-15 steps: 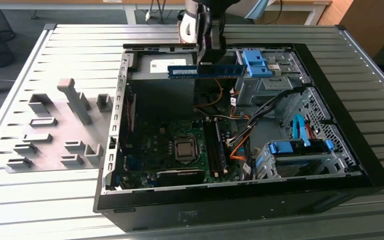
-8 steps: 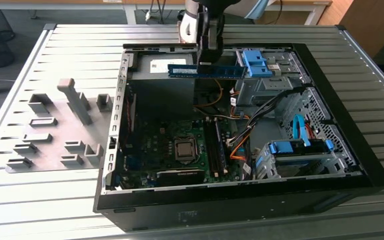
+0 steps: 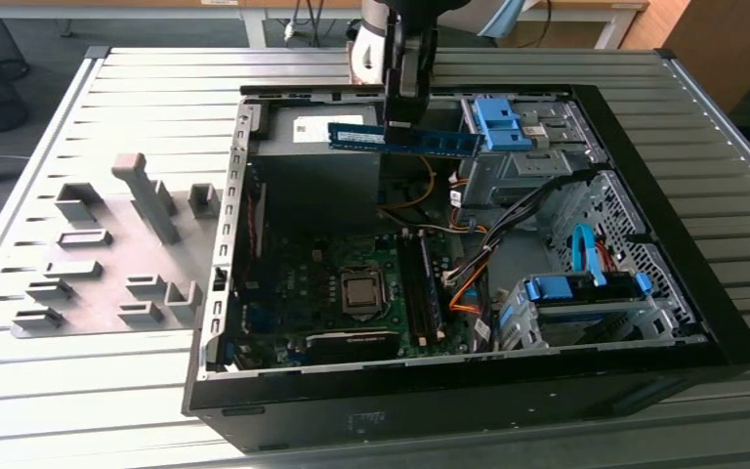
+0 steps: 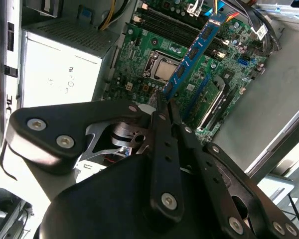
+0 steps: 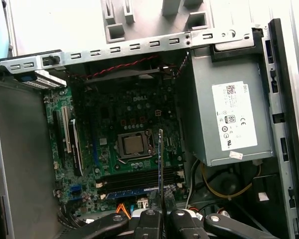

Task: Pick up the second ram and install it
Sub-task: 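Insert the second ram into the second slot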

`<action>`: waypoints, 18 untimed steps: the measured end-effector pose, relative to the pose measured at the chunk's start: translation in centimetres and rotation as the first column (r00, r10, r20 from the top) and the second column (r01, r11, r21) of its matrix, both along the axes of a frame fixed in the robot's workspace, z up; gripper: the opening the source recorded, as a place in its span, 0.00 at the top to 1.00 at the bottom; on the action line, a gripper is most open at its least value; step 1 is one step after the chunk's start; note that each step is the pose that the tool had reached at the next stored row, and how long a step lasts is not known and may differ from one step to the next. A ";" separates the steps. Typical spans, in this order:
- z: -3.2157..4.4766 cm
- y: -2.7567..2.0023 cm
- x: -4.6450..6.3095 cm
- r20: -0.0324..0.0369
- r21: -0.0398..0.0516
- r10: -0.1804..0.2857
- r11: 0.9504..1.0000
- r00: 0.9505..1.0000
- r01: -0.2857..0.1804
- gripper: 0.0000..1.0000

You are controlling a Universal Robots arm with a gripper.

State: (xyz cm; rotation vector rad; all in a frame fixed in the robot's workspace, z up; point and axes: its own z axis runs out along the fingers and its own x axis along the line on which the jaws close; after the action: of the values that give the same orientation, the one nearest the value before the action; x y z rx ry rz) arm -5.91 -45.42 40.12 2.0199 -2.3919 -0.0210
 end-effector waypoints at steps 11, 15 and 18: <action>0.00 0.00 0.0 0.000 0.000 -0.011 1.000 1.000 0.011 0.86; 0.00 0.00 0.0 0.000 0.000 -0.015 1.000 1.000 0.015 0.86; 0.00 0.00 0.0 0.000 0.000 -0.017 1.000 1.000 0.017 0.86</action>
State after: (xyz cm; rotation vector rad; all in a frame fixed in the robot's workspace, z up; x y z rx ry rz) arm -5.91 -45.41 40.12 1.9997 -2.4090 -0.0212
